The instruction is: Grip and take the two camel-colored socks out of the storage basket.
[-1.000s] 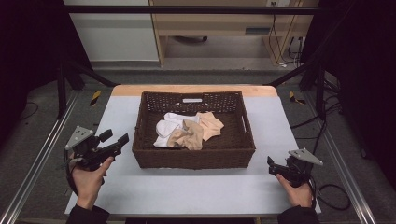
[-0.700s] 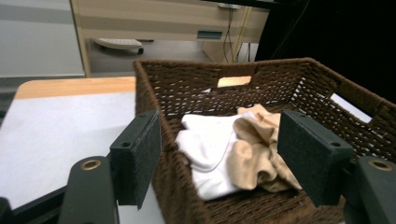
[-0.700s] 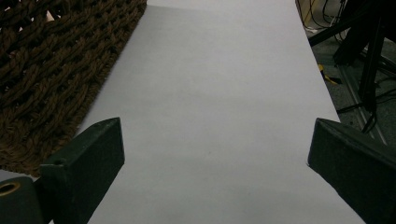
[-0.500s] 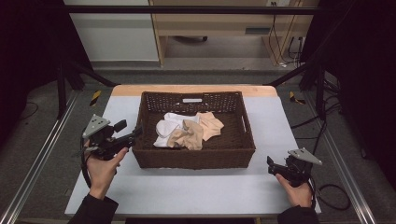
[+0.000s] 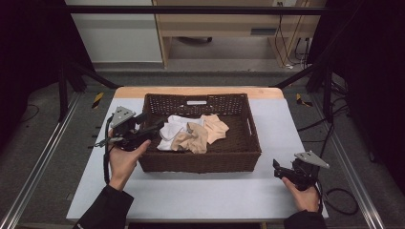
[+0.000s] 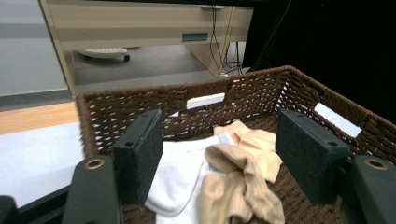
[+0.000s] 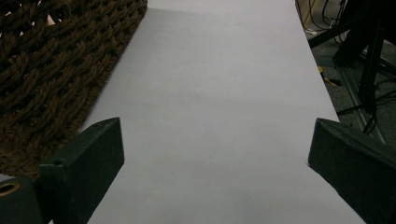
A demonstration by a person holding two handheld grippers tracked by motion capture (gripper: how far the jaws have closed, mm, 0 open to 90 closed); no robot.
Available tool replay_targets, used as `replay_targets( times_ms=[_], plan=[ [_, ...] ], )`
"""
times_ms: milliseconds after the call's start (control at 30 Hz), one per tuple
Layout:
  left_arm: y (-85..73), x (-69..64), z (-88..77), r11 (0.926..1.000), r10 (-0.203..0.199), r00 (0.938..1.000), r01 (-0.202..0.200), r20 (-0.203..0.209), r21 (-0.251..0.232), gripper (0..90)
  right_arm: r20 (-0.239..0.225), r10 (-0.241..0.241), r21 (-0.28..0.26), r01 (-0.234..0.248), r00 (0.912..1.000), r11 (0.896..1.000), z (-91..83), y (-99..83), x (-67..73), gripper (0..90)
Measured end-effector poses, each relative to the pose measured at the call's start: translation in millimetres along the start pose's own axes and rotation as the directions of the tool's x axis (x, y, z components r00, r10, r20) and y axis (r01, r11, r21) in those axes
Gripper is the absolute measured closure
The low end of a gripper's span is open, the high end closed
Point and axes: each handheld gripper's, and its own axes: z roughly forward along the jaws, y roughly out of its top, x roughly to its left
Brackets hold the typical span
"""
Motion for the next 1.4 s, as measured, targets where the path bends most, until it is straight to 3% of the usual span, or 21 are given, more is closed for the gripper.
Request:
replay_targets(
  times_ms=[233, 567, 767, 1100, 1167, 1400],
  plan=[
    [7.1, -9.1, 21.0, 0.9998, 0.017, 0.9999, -0.017, 0.003, 0.007, 31.9, 0.002, 0.0, -0.003, 0.0, 1.0, 1.0, 0.3, 0.7, 0.3, 3.6],
    [16.7, -14.3, 60.8, 0.9982, 0.059, 0.9977, -0.059, -0.034, 0.003, 32.5, 0.011, -0.009, -0.001, 0.009, 0.9999, 1.0, 0.8, 1.3, 1.2, 3.6],
    [16.1, -16.9, 78.5, 0.9984, 0.055, 0.9981, -0.055, -0.027, -0.016, 34.2, 0.01, -0.01, -0.004, 0.01, 0.9999, 1.0, 0.7, 2.2, 2.2, 3.6],
    [13.6, -29.0, 108.6, 0.9943, 0.097, 0.9949, -0.095, -0.027, 0.048, 37.1, 0.02, -0.032, 0.004, 0.032, 0.9993, 0.999, 2.4, 2.1, 3.2, 3.7],
    [8.8, -31.2, 118.6, 0.9907, 0.115, 0.9928, -0.112, -0.034, 0.077, 37.1, 0.019, -0.032, 0.002, 0.032, 0.9993, 0.999, 2.2, 2.4, 3.5, 3.8],
    [-2.5, -31.9, 136.0, 0.983, 0.122, 0.9918, -0.115, -0.039, 0.143, 37.6, 0.017, -0.028, 0.008, 0.028, 0.9995, 1.0, 3.0, 2.5, 4.1, 3.8]
  ],
)
